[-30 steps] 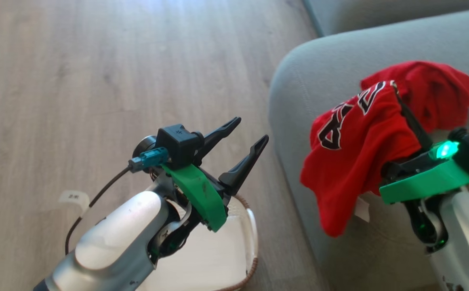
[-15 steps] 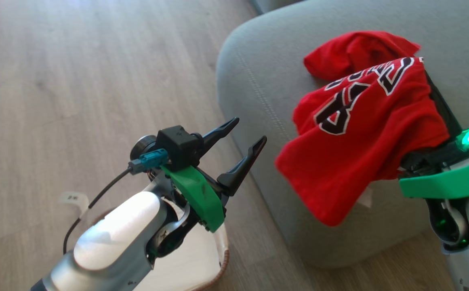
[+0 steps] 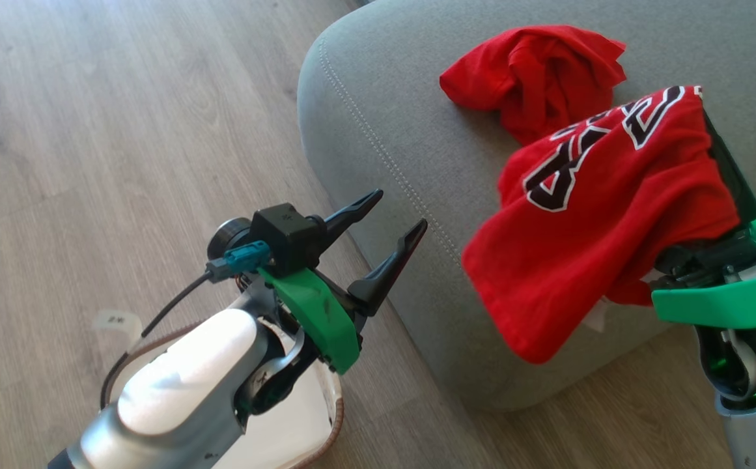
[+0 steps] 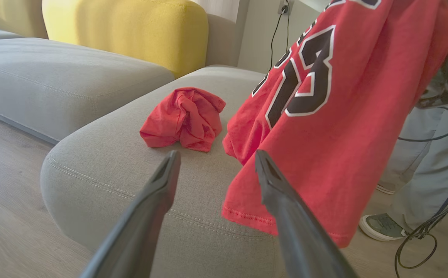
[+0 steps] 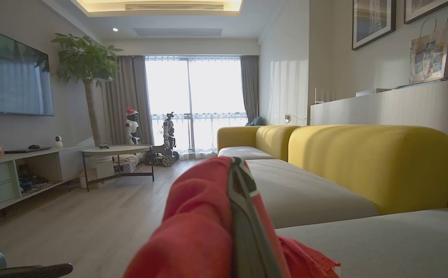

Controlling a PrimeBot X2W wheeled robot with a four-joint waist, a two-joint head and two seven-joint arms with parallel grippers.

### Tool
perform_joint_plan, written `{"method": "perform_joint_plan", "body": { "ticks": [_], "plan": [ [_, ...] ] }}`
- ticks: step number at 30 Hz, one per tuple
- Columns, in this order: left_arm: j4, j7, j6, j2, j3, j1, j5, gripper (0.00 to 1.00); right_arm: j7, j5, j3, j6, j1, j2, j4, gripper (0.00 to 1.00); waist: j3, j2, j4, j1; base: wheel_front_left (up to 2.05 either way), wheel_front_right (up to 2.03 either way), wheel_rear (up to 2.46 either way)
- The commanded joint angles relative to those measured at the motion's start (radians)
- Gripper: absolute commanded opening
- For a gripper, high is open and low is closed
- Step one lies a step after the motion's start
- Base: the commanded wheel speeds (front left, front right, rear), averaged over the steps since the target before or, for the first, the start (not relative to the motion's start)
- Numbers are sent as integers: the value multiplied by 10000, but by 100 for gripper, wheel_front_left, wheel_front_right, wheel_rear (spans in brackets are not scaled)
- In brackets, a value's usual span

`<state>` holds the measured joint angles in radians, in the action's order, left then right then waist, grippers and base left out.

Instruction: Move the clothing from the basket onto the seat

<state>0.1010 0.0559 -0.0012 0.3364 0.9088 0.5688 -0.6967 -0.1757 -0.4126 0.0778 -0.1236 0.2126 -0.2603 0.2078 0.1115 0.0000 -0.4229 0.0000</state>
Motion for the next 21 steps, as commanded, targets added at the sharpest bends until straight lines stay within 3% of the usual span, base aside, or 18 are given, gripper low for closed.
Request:
{"method": "perform_joint_plan", "body": {
  "ticks": [1, 10, 21],
  "plan": [
    [-243, 127, -25, 215, -360, 639, 122, 100, 77, 73, 88, -71, 142, -92, 464, 0, 27, 0, -38, 0, 0, 0, 0],
    [-237, 93, -29, 190, -305, 787, 138, 100, 227, 66, 149, -71, 1013, -501, 301, 0, 360, 0, 42, 0, 0, 0, 0],
    [-362, -274, -147, 265, -212, 1405, 287, 100, 363, -564, -284, -71, 3632, -2276, -1324, 0, 1547, 0, 770, 0, 0, 0, 0]
  ]
}}
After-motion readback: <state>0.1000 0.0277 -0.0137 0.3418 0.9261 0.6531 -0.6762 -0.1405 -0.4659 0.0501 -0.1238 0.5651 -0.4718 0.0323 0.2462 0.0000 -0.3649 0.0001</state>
